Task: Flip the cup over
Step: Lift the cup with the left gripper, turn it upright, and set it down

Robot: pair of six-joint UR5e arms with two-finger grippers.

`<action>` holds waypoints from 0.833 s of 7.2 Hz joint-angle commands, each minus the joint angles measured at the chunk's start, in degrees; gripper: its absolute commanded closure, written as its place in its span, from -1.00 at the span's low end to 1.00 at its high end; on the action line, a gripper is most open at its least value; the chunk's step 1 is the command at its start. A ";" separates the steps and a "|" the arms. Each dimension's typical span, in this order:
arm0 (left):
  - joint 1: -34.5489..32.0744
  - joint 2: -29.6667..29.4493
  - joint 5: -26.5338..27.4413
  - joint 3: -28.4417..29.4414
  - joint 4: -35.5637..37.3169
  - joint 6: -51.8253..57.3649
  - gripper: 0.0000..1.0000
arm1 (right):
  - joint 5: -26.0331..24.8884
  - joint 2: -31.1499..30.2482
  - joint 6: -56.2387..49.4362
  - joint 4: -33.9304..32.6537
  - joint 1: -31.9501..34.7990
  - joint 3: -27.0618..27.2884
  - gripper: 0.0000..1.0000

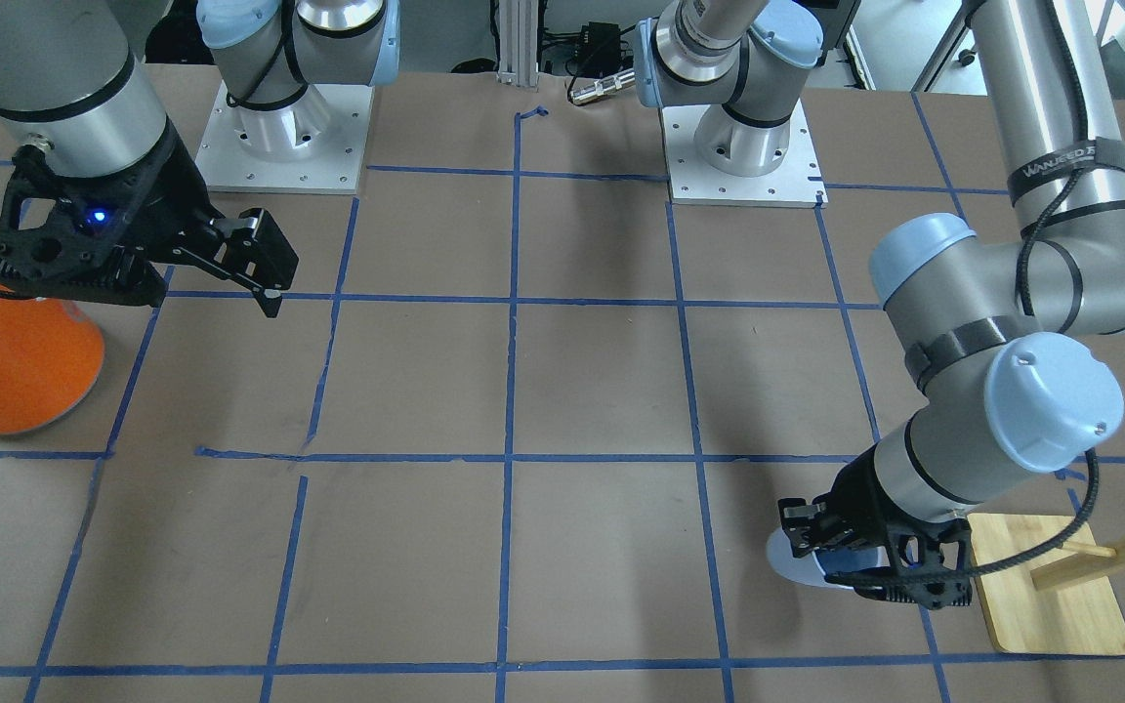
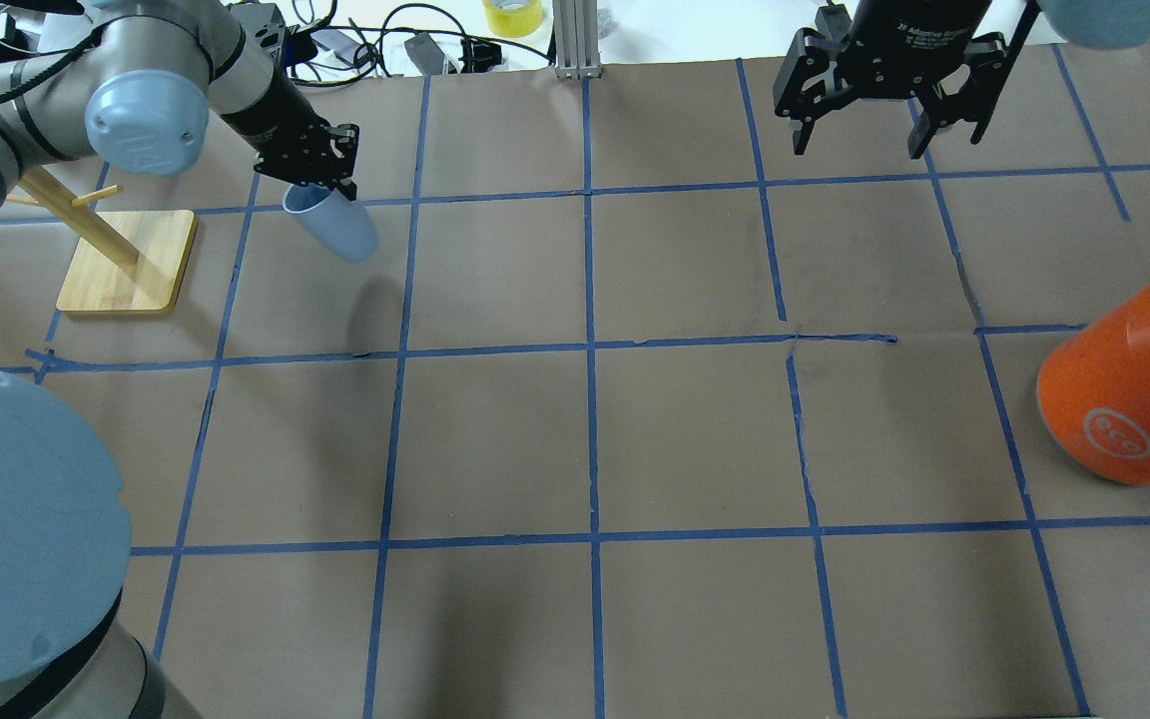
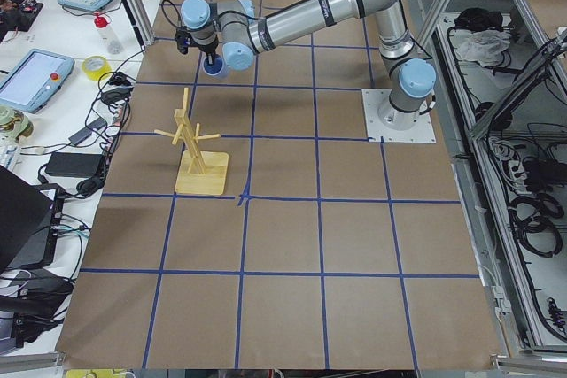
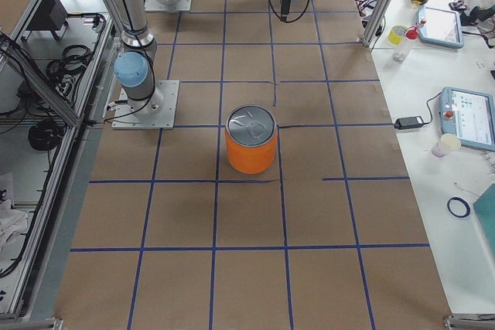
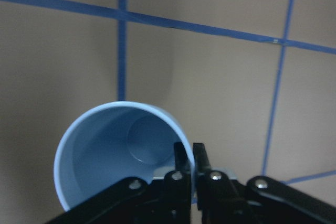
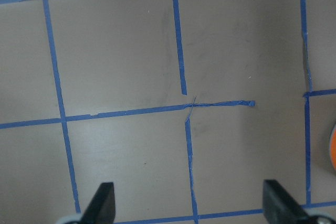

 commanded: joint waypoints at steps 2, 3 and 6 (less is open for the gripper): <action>-3.69 -0.57 14.51 -8.37 18.42 4.54 1.00 | -0.65 -0.30 0.51 0.41 -0.17 0.43 -1.00; -3.70 -0.48 14.51 -9.00 18.39 4.80 1.00 | -0.65 -0.21 0.42 -0.19 -0.26 0.43 -1.00; -3.87 0.40 9.33 -9.88 19.17 4.01 1.00 | -0.83 -0.30 0.33 0.15 -0.70 0.43 -1.00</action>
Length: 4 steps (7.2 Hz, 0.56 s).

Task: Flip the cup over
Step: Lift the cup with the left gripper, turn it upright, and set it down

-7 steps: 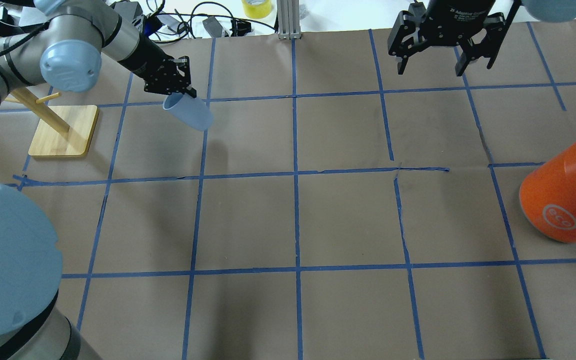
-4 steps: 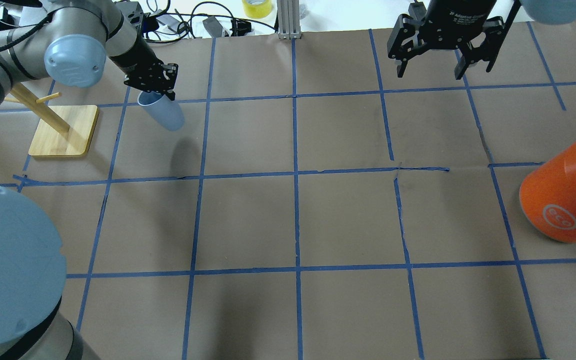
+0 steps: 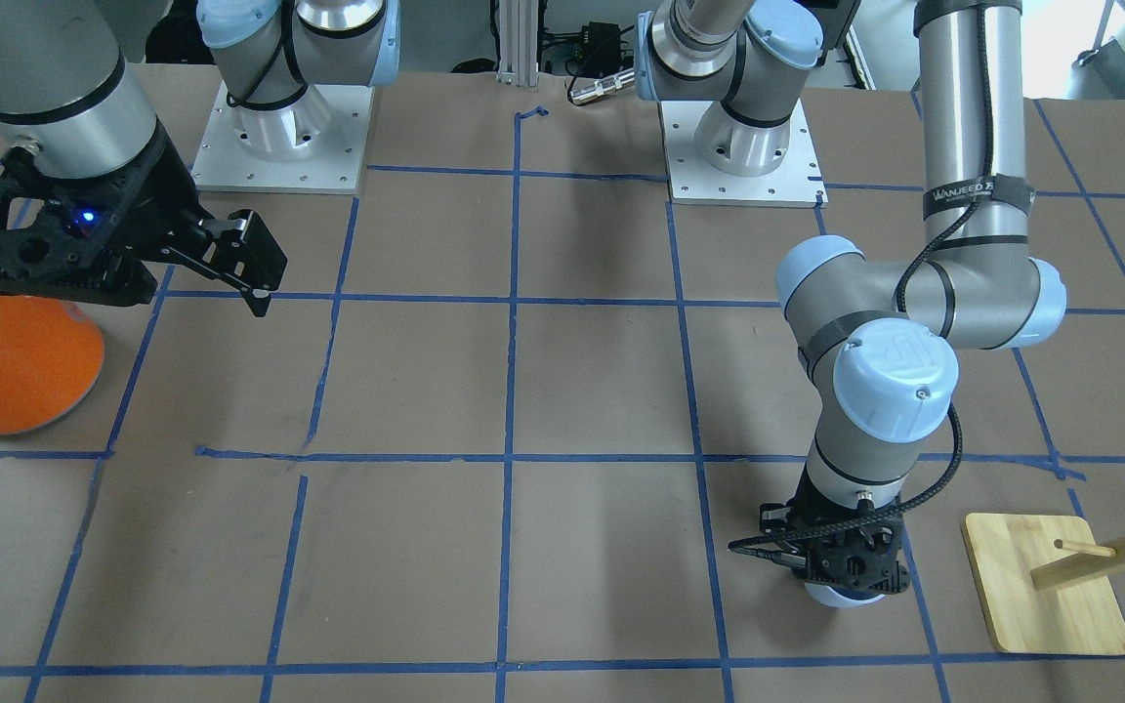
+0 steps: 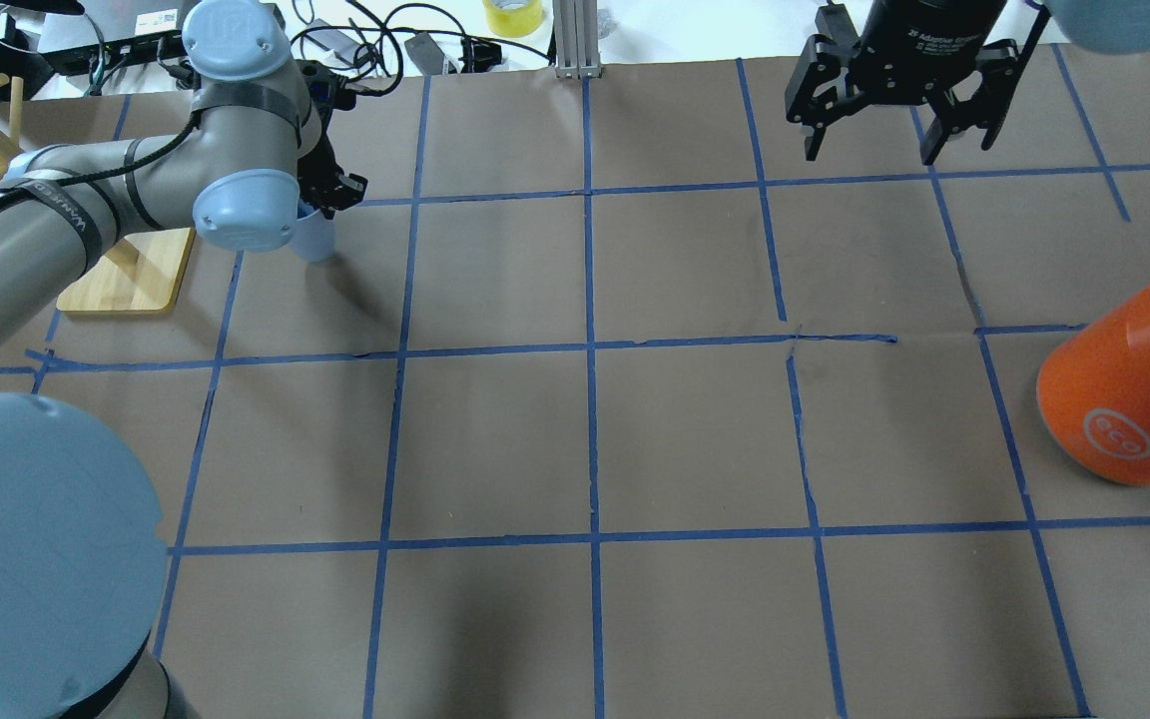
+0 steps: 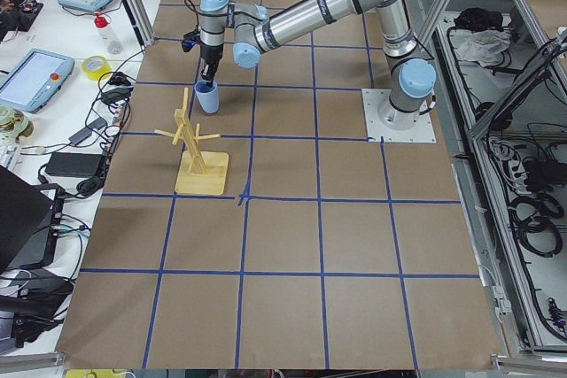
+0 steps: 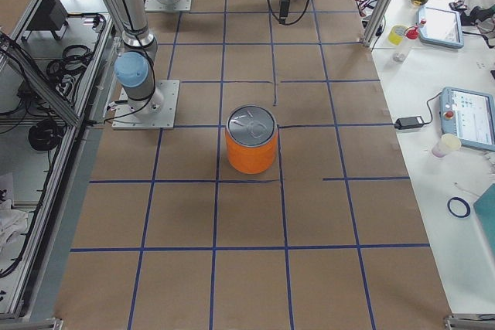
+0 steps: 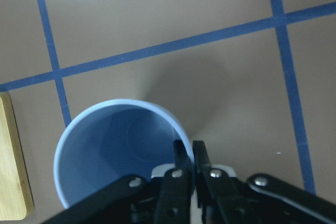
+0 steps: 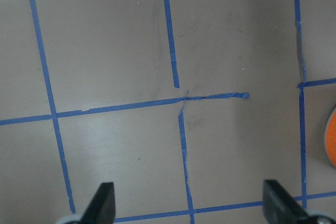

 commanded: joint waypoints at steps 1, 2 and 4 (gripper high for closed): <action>0.09 0.61 -2.04 -0.73 0.63 0.39 1.00 | -0.02 0.05 -0.33 0.04 -0.19 0.00 -1.00; 0.18 0.61 -1.52 -0.47 0.37 0.74 0.56 | -0.02 0.14 -0.34 -0.31 -0.20 0.00 -1.00; 0.26 0.70 -1.25 -0.21 -0.33 1.01 -1.00 | -0.02 -0.03 -0.34 -0.32 -0.20 0.00 -1.00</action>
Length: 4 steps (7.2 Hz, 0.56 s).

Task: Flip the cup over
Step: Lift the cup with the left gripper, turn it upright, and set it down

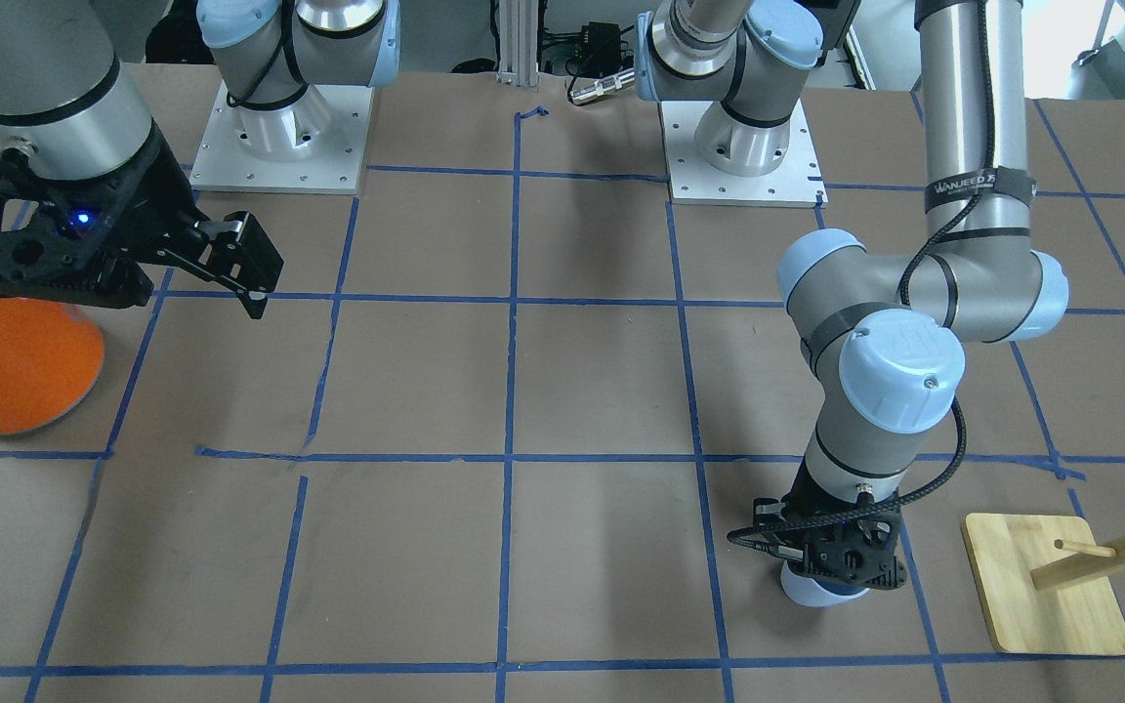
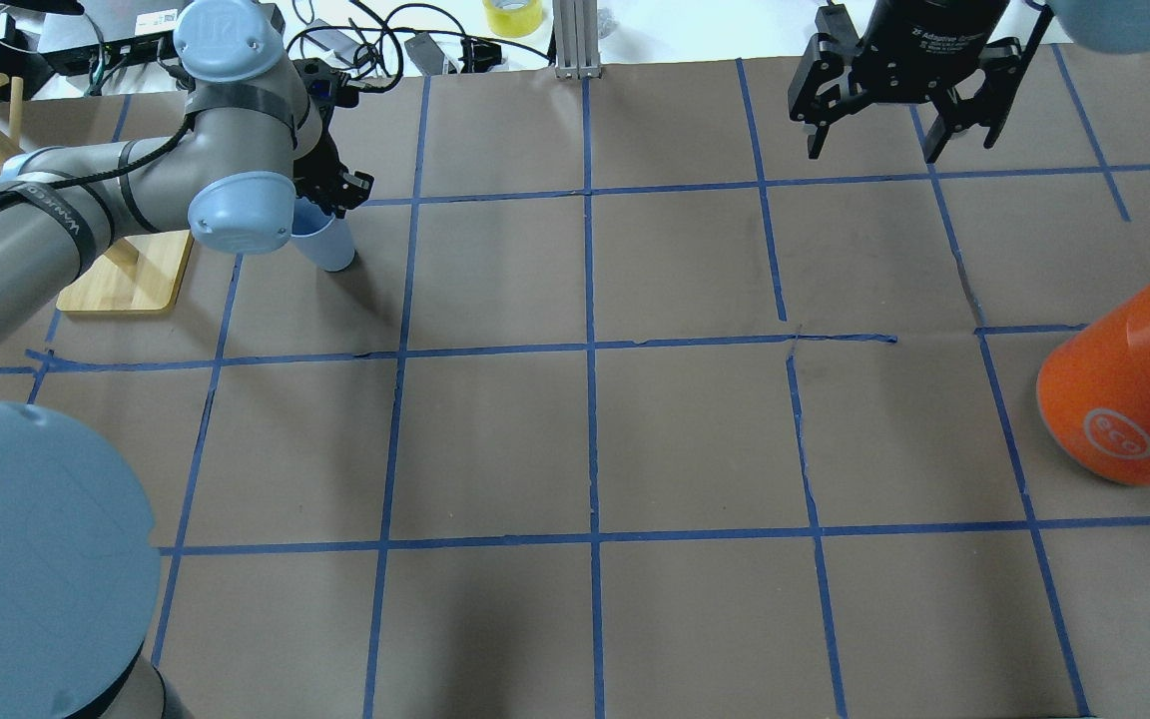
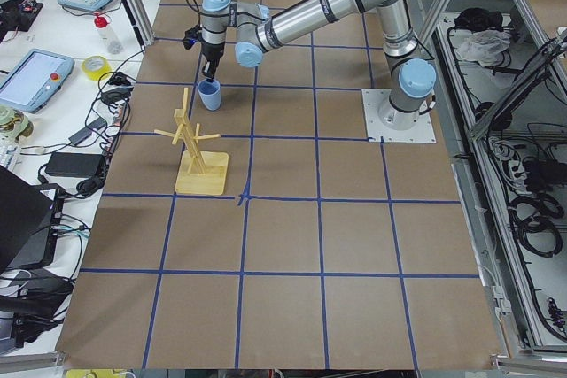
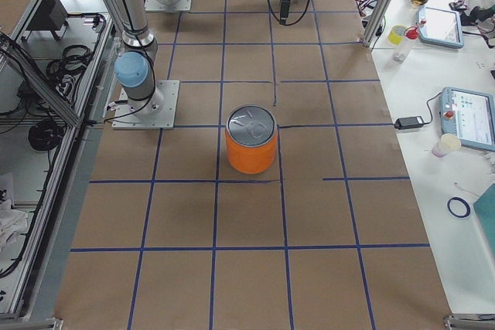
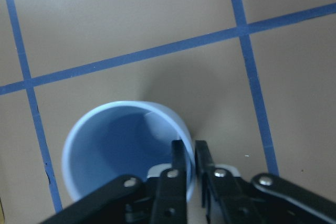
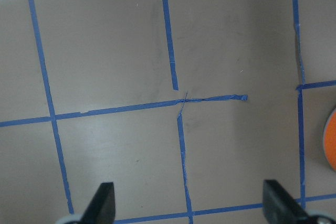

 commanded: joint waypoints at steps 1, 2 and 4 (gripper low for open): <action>0.05 0.86 0.12 0.88 -2.11 0.09 -1.00 | 0.00 0.01 0.07 0.12 -0.01 0.00 -1.00; -0.56 2.78 0.29 3.76 -9.96 -0.08 -1.00 | 0.00 -0.08 0.07 0.38 -0.01 0.00 -1.00; -1.09 10.93 -0.14 7.56 -25.18 -0.70 -1.00 | -2.27 -0.08 0.24 0.56 0.08 0.00 -1.00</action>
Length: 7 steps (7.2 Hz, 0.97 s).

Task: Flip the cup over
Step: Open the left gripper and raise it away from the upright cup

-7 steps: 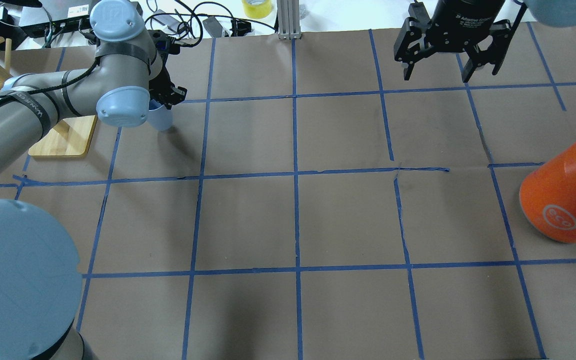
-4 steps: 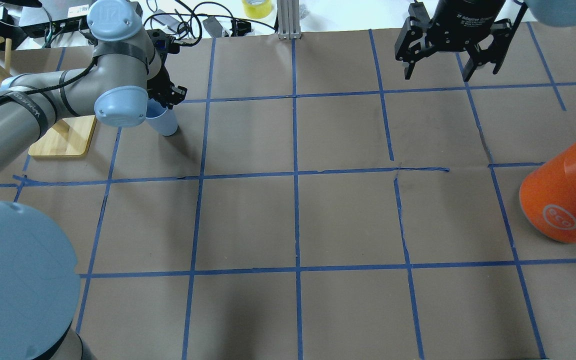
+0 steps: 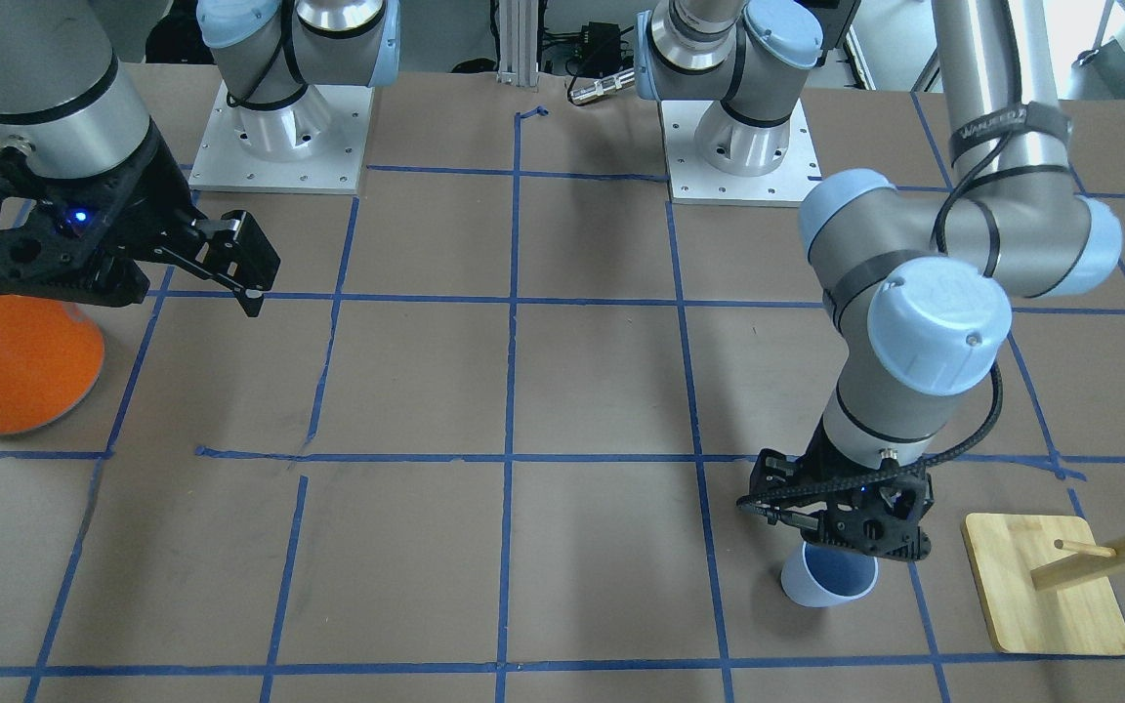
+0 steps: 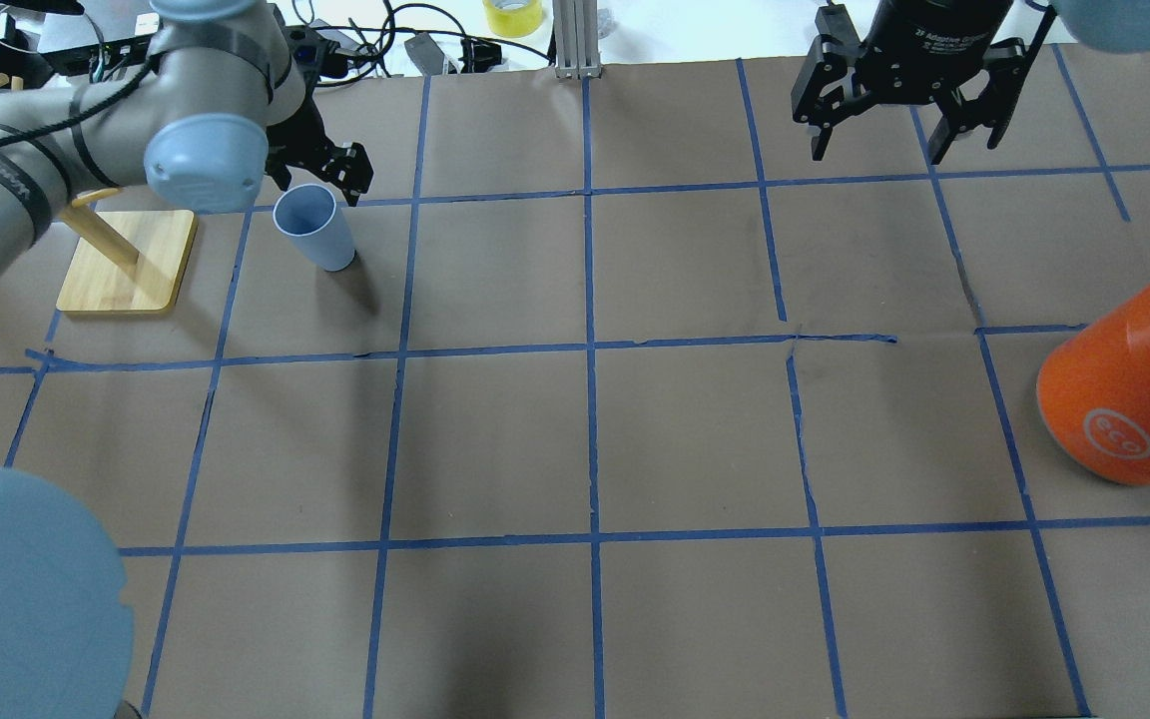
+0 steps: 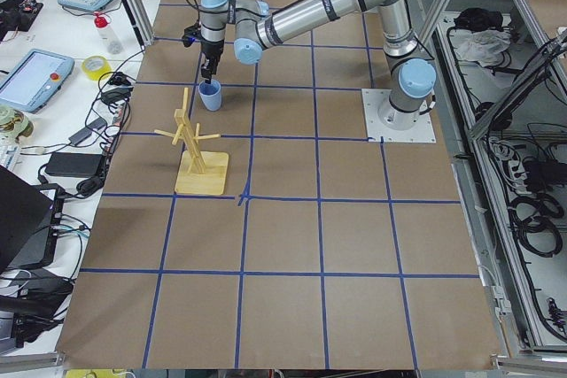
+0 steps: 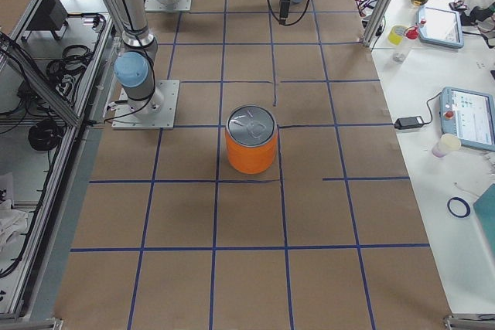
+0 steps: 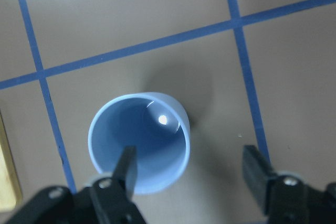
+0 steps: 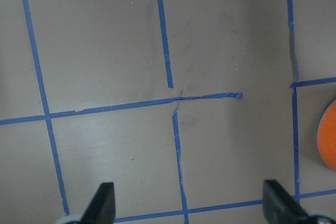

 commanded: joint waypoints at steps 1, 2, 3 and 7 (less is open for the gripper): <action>-0.32 9.06 -0.36 2.05 -12.40 -0.33 -1.00 | -1.28 -0.06 0.18 0.02 0.02 0.00 -1.00; -0.32 13.01 -0.54 1.53 -17.14 -0.59 -1.00 | -1.28 0.02 0.18 0.02 -0.07 0.00 -1.00; -0.40 16.71 -0.89 0.13 -19.19 -0.94 -1.00 | -1.28 0.02 0.26 -0.50 0.02 0.00 -1.00; -2.69 21.23 -3.97 -4.98 -19.30 -21.48 -0.99 | -1.28 0.02 0.17 -0.51 -0.07 0.00 -1.00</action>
